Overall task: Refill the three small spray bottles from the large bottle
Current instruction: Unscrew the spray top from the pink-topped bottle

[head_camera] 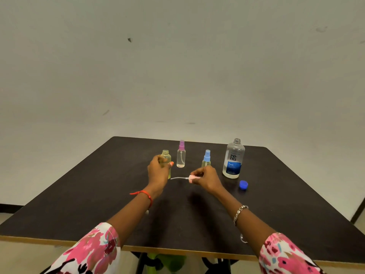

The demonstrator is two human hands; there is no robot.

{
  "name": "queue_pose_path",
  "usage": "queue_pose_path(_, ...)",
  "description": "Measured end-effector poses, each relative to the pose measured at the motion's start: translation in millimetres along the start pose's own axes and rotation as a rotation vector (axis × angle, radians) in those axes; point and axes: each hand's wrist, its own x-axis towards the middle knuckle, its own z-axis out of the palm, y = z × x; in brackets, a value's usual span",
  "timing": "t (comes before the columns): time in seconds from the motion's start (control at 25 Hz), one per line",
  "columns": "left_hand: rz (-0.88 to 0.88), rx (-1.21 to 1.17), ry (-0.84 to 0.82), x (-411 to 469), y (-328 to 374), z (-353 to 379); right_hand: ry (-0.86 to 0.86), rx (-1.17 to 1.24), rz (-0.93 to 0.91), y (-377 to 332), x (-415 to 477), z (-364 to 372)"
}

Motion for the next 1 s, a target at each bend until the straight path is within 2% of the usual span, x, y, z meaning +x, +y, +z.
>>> queue_pose_path(0.28, -0.009, -0.016, -0.035, -1.7, 0.0, 2.6, 0.036, -0.036, 0.074, 18.7, -5.3, 24.2)
queue_pose_path(0.84, -0.014, -0.041, -0.075, -2.0, -4.2, 8.6, 0.045, -0.046, 0.064, 29.8, -0.4, 26.6)
queue_pose_path(1.0, -0.017, -0.046, -0.086, -0.6, -6.7, 10.5, 0.185, 0.011, 0.015, 26.0, 2.6, 22.3)
